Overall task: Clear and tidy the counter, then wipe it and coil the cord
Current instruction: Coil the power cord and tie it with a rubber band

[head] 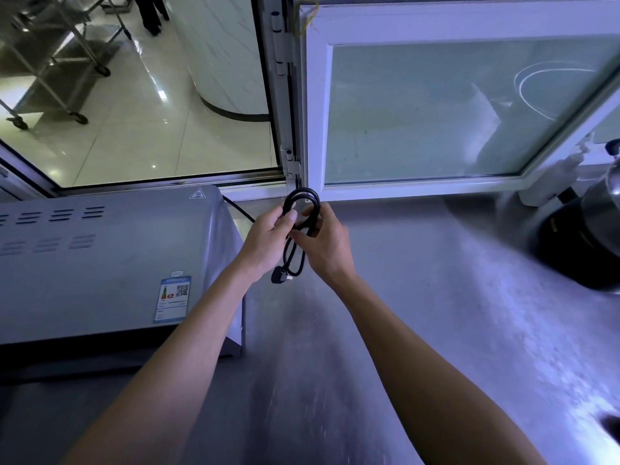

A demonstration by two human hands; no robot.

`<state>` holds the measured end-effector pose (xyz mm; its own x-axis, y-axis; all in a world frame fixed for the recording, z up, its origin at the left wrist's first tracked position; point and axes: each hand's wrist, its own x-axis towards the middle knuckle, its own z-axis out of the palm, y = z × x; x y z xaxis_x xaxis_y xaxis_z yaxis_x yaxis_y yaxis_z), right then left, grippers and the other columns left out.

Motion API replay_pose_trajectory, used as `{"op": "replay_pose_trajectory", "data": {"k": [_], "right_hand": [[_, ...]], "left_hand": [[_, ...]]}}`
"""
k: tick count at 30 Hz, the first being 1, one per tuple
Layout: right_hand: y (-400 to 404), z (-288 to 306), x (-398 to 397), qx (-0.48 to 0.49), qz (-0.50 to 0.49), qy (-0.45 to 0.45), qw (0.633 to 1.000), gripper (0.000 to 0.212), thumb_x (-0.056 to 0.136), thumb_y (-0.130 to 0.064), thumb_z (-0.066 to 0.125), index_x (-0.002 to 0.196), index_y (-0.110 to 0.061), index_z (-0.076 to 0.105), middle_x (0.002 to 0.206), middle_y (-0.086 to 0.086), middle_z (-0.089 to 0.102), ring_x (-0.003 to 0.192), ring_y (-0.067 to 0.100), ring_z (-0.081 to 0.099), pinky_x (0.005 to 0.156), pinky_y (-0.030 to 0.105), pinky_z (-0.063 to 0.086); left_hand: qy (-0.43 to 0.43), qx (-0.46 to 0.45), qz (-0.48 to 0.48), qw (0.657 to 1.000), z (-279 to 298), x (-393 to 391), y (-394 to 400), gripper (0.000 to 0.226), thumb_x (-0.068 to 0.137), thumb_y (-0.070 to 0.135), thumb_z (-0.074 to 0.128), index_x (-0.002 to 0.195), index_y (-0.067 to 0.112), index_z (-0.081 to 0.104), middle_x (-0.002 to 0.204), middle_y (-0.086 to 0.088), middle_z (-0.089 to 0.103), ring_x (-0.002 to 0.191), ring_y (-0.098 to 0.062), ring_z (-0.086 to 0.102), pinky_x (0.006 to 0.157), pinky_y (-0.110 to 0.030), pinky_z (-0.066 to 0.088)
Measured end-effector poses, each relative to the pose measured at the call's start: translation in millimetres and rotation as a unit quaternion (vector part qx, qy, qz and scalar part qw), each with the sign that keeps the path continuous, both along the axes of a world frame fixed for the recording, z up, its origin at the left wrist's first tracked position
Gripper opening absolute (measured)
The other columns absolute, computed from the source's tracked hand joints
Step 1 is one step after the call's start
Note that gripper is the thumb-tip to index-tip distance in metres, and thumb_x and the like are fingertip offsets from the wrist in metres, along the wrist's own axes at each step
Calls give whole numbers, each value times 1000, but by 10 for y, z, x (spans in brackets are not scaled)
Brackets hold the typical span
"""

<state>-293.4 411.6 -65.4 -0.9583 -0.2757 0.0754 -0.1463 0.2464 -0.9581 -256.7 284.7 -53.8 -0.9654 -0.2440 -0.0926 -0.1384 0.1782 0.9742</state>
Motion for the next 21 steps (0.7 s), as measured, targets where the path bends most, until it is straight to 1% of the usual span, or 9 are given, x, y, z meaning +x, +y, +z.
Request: {"op": "replay_pose_trajectory", "data": {"k": [5, 8, 9, 11, 13, 17, 18, 20, 21], "right_hand": [[38, 6, -3, -3, -8, 4, 1000, 24, 78, -35, 74, 89, -34, 53, 76, -12, 67, 61, 6, 55, 54, 14, 42], [92, -13, -11, -14, -11, -9, 1000, 25, 79, -28, 76, 88, -33, 53, 73, -13, 65, 61, 5, 55, 55, 11, 40], [113, -19, -16, -12, -10, -14, 1000, 26, 79, -25, 76, 89, -32, 53, 73, -12, 65, 62, 5, 56, 56, 11, 41], [147, -19, -27, -9, -9, -21, 1000, 26, 79, -24, 77, 91, -29, 55, 75, -10, 66, 63, 5, 57, 57, 11, 43], [171, -1, -36, -17, -17, -28, 999, 25, 79, -24, 77, 91, -27, 55, 78, -6, 67, 63, 6, 56, 57, 11, 43], [206, 59, -81, -44, -34, -38, 998, 25, 79, -22, 77, 89, -26, 54, 82, 0, 70, 69, 17, 60, 58, 15, 46], [208, 72, -90, -47, -33, -39, 998, 24, 79, -22, 76, 89, -25, 54, 82, 0, 71, 71, 19, 61, 59, 17, 47], [200, 89, -103, -49, -32, -41, 997, 24, 79, -21, 76, 87, -24, 54, 80, -1, 71, 72, 19, 62, 61, 20, 49], [190, 97, -107, -48, -33, -42, 997, 23, 78, -21, 76, 86, -24, 54, 80, -2, 71, 72, 19, 63, 61, 23, 50]], "left_hand": [[9, -39, -3, 999, -36, -3, -32, 26, 102, 37, 48, 110, 22, 67, 90, 12, 65, 86, -4, 57, 90, -31, 44], [38, -56, -10, 998, -8, 29, -25, 29, 104, 29, 47, 128, 19, 62, 87, 20, 68, 84, 12, 56, 83, -6, 40], [48, -45, -11, 998, 5, 36, -23, 33, 105, 26, 47, 134, 16, 59, 101, 16, 70, 96, 13, 58, 90, -5, 40], [60, -16, -21, 998, 10, 49, -17, 35, 106, 24, 44, 137, 14, 56, 128, 7, 66, 127, -2, 54, 111, -22, 37], [52, -19, -24, 998, -20, 75, -17, 36, 107, 25, 39, 138, 18, 56, 137, 5, 61, 135, -9, 49, 118, -36, 32], [11, -112, -13, 994, -106, 155, -26, 42, 104, 32, 36, 143, 44, 47, 132, 39, 53, 123, 23, 41, 105, -18, 36], [0, -133, -17, 991, -133, 164, -30, 45, 103, 33, 36, 146, 48, 40, 137, 40, 48, 118, 28, 40, 100, -14, 39], [-14, -135, -32, 990, -190, 182, -32, 53, 103, 36, 40, 153, 44, 27, 153, 26, 37, 118, 20, 47, 89, -14, 49], [-20, -146, -39, 988, -208, 188, -28, 55, 103, 38, 42, 155, 41, 23, 156, 19, 35, 125, 8, 49, 89, -22, 54]]}}
